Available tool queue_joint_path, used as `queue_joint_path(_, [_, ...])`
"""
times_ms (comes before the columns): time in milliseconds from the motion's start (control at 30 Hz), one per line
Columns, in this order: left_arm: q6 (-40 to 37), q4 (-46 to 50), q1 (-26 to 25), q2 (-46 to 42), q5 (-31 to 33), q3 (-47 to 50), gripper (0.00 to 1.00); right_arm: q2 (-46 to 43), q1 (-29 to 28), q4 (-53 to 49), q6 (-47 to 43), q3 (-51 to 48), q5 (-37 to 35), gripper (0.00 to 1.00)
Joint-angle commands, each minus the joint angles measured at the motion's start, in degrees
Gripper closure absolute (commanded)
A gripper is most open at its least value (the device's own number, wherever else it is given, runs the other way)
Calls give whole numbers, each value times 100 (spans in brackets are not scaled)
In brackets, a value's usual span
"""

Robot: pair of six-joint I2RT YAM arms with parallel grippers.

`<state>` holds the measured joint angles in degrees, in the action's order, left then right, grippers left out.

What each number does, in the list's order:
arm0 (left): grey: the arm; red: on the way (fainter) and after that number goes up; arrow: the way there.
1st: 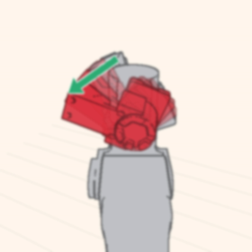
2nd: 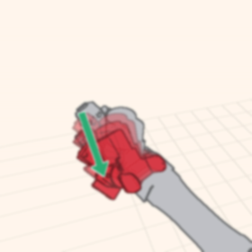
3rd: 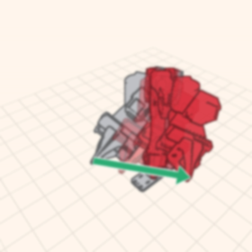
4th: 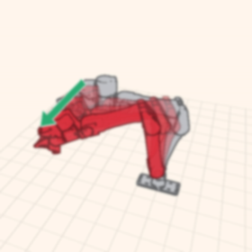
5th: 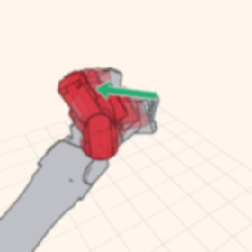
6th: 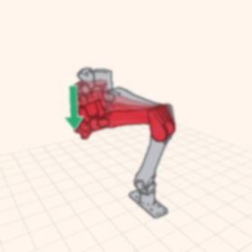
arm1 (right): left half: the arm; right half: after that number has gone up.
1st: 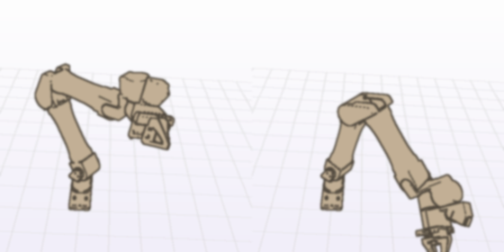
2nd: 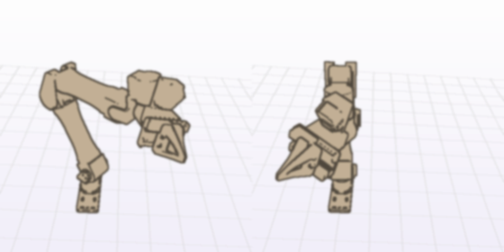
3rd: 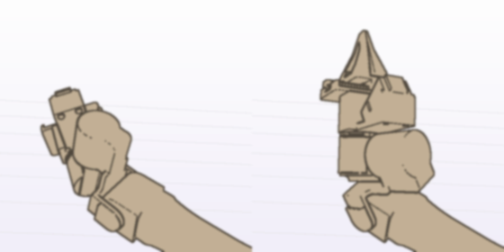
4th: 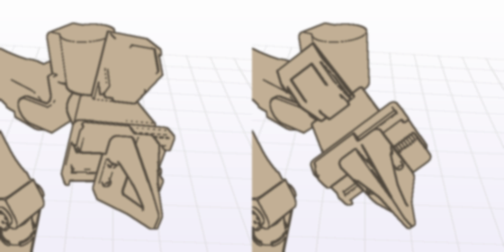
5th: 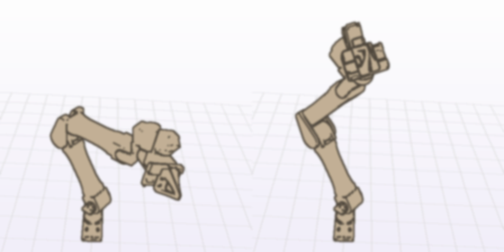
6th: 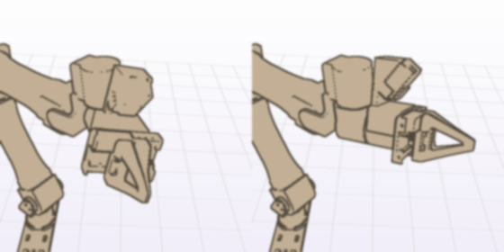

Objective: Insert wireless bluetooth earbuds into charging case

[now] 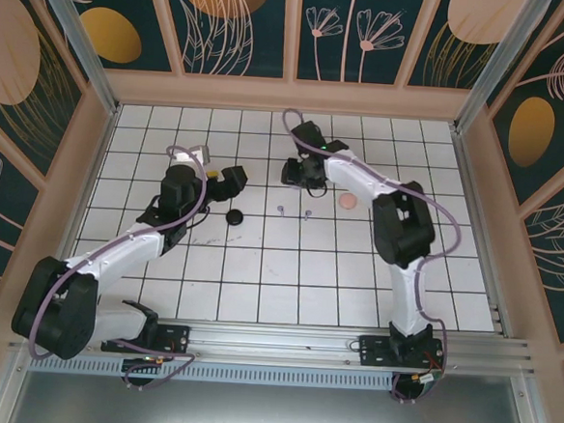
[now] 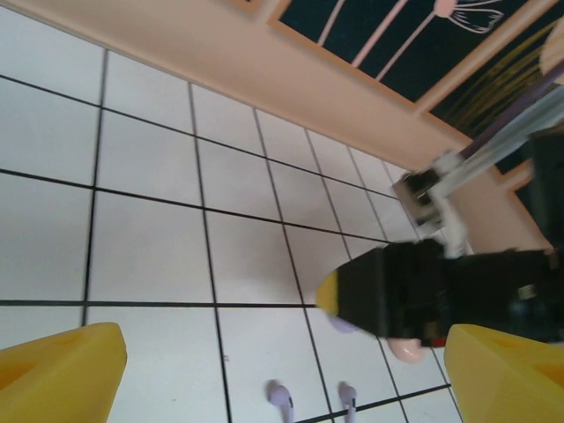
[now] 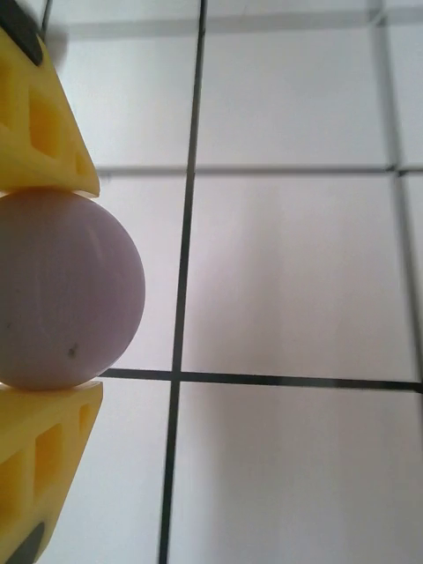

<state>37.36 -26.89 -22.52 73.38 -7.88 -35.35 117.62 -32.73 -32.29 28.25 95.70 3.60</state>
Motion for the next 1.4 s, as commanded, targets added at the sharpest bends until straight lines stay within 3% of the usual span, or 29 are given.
queue_joint_path(0, [190, -1418, -72, 280, -562, 206, 8, -915, 109, 686, 1464, -378, 357, 73])
queue_joint_path(267, [329, -3166, -560, 1091, -1046, 285, 8, -2150, 281, 1978, 3819, -1670, 619, 73])
queue_joint_path(467, [430, -3847, -896, 1636, -1261, -24, 13, -2651, 13, 1996, 4592, -1897, 28, 74])
queue_joint_path(833, [814, -4573, -1050, 2402, -1365, -477, 24, -2967, -346, 1915, 4848, -2000, -311, 74])
queue_joint_path(1367, [962, -4714, -1157, 2952, -1438, -1030, 29, -3067, -480, 2061, 4828, -2071, -223, 74])
